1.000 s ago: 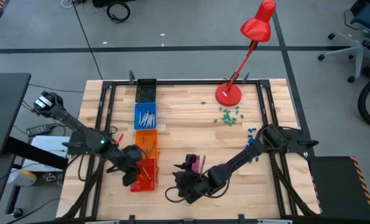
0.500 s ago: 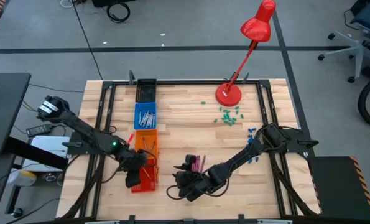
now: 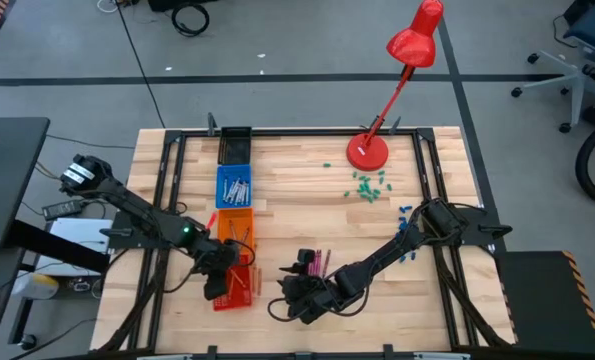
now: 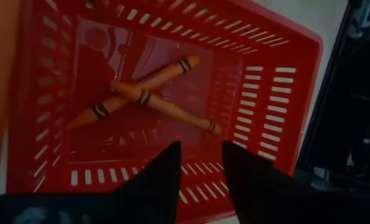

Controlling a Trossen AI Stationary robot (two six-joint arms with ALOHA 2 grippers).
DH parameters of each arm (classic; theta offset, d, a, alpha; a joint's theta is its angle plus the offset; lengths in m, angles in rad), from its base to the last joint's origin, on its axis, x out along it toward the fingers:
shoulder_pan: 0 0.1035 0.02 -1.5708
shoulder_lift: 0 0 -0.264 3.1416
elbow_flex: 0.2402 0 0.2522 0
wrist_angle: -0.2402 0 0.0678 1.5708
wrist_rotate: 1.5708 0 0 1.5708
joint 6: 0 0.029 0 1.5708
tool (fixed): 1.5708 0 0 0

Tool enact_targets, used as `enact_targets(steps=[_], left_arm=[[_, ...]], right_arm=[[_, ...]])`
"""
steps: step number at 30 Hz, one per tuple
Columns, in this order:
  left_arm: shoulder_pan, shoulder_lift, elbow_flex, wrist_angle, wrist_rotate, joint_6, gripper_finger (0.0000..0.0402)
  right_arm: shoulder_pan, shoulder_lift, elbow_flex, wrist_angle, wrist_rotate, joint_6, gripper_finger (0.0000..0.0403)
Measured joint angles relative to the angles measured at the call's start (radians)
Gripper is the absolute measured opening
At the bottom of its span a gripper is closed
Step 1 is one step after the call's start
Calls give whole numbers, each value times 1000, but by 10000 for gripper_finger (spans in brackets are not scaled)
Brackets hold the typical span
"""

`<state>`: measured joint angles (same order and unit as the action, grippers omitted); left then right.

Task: Sort crayons
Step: Put the orange crayon into the red bin

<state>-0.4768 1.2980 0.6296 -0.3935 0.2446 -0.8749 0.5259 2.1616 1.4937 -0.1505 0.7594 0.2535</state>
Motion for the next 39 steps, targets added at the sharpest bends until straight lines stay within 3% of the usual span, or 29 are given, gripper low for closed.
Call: enact_targets(steps=[5,10,14,19,31,39], left_arm=[[0,-3,0,0,26,13,157],[-5,-20,-1,28,26,26,160],[-25,-38,-1,71,-49,51,160],[-64,-37,-1,97,-225,112,160],[-141,-37,-1,242,-490,240,160],[-162,-37,-1,271,-558,269,160]], right_arm=[[-13,1,0,1,-111,-2,164],[-51,14,0,36,-234,26,164],[-72,34,-1,67,-235,48,164],[-77,78,0,139,-244,56,164],[-64,81,0,112,-177,88,164],[-64,81,0,97,-176,81,164]])
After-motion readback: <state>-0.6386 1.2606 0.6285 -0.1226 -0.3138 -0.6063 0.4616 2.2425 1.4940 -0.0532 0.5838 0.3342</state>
